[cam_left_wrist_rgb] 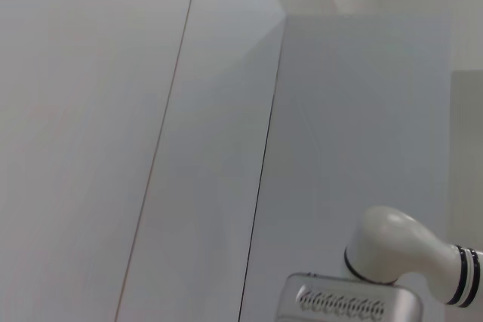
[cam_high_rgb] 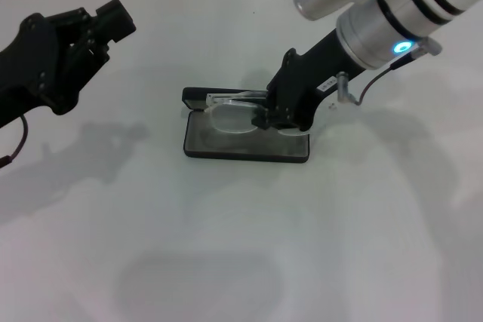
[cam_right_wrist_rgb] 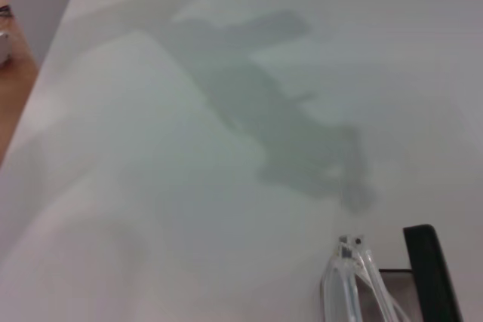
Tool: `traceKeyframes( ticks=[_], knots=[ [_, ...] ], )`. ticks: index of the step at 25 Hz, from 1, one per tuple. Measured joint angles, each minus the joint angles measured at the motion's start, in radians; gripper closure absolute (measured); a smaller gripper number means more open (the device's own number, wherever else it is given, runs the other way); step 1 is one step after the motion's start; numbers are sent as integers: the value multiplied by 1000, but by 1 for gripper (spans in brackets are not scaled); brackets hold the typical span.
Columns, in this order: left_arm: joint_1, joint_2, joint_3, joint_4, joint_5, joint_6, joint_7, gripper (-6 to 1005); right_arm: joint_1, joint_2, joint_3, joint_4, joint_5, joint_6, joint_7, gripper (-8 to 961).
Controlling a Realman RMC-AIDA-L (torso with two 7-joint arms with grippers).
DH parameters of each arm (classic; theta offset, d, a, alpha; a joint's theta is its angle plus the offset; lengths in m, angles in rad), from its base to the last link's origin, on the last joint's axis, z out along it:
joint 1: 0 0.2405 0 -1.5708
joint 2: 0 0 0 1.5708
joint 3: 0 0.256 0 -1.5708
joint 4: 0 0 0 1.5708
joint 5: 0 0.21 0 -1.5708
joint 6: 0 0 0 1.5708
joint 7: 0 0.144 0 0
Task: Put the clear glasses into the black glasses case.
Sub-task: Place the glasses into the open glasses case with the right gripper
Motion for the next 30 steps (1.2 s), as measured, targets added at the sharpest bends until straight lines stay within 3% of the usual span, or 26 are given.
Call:
traceKeyframes(
  ticks=[5, 15, 30],
  knots=[
    [-6, -6, -1, 0, 0, 1, 15, 923, 25, 0, -57, 73, 18, 65, 4, 837],
    [-15, -14, -21, -26, -4, -4, 26, 923, 24, 0, -193, 98, 41, 185, 0, 837],
    [-19, -18, -39, -63, -5, -2, 55, 924, 65, 0, -199, 203, 122, 234, -85, 838]
  ],
)
